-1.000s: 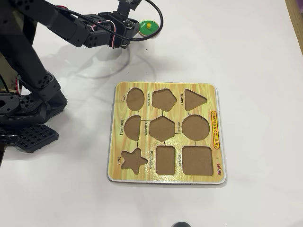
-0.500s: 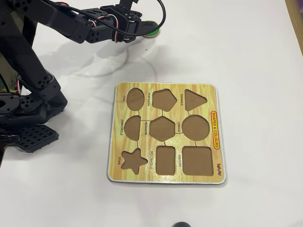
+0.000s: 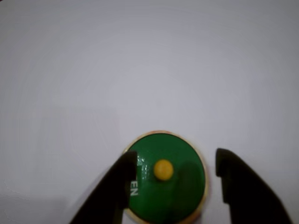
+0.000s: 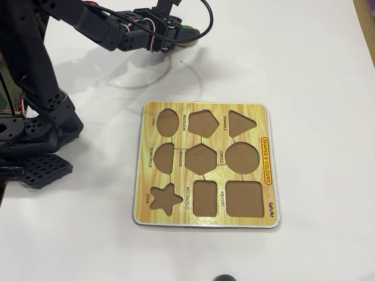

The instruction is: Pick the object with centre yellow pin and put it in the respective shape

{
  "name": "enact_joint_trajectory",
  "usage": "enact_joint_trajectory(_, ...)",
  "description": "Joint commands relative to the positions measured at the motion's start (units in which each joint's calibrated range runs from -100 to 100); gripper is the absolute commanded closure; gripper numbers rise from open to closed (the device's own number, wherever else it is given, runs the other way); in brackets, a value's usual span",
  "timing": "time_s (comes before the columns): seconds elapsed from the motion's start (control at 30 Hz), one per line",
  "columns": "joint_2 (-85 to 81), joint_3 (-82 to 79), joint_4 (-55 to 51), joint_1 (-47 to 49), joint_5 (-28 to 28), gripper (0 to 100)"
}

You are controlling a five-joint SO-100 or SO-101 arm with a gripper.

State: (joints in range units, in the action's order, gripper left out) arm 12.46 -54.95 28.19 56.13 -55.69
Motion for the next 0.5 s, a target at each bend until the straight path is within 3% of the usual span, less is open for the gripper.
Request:
enact_joint_trajectory(0.0, -0.5, 1.9, -0.1, 0.0, 0.1, 91)
enact_joint_trajectory(0.1, -0.5, 1.9, -0.1, 0.0, 0.1, 98)
enact_joint_trajectory(0.47, -0.7, 1.9, -0.1, 0.1, 0.1, 99)
